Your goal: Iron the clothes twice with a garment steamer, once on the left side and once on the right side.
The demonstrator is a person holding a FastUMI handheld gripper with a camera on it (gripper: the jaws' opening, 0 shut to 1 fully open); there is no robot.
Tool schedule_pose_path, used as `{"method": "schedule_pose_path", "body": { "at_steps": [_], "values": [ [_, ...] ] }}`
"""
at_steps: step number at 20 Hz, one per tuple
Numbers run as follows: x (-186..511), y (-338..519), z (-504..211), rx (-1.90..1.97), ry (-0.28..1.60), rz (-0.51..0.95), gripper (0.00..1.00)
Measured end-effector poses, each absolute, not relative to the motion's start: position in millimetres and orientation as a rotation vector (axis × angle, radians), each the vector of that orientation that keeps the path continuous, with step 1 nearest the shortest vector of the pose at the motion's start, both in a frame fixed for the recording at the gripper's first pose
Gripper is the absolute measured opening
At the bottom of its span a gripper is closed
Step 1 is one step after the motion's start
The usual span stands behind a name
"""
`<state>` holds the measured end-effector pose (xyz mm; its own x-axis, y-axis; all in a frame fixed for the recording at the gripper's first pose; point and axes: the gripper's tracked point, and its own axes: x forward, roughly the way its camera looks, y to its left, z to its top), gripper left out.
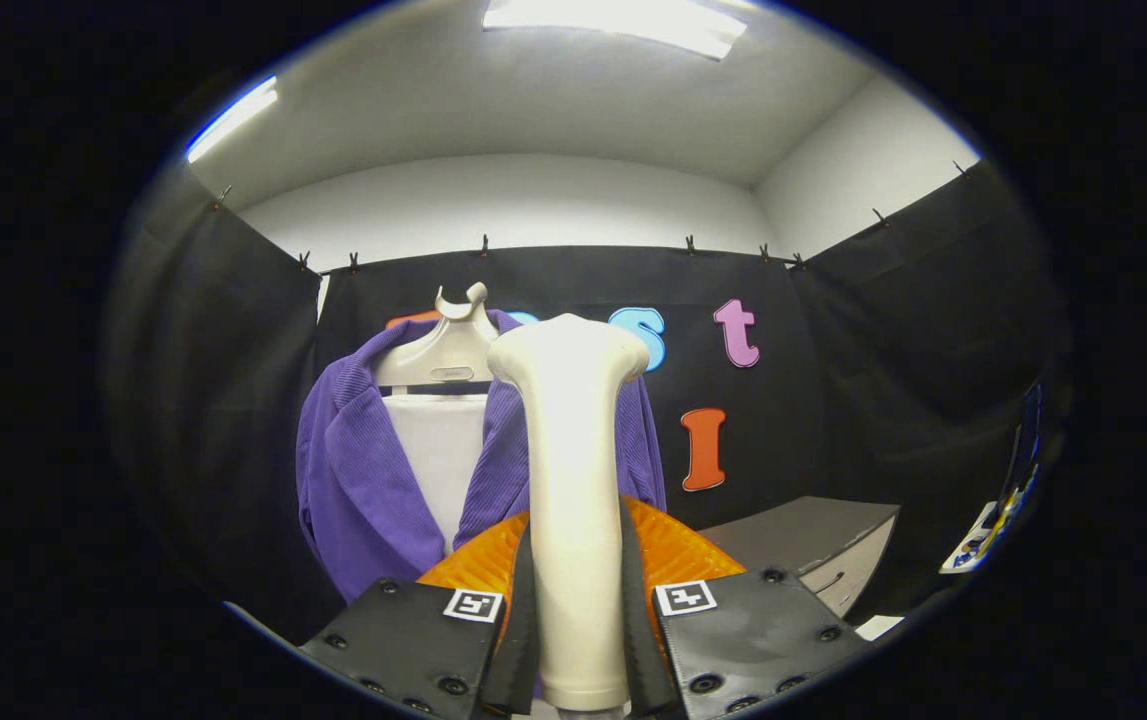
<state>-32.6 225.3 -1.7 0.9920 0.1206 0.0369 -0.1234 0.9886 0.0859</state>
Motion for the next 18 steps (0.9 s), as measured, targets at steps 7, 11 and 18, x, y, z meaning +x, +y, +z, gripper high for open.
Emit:
{"method": "schedule_pose_path", "body": {
  "at_steps": [7, 11, 18],
  "values": [
    [-12.4, 239.6, -26.1, 0.067, -0.005, 0.117, 0.42],
    [1.1, 243.3, -34.7, 0.053, 0.002, 0.107, 0.42],
    [15.2, 250.7, -50.6, 0.052, 0.037, 0.114, 0.42]
  ]
}}
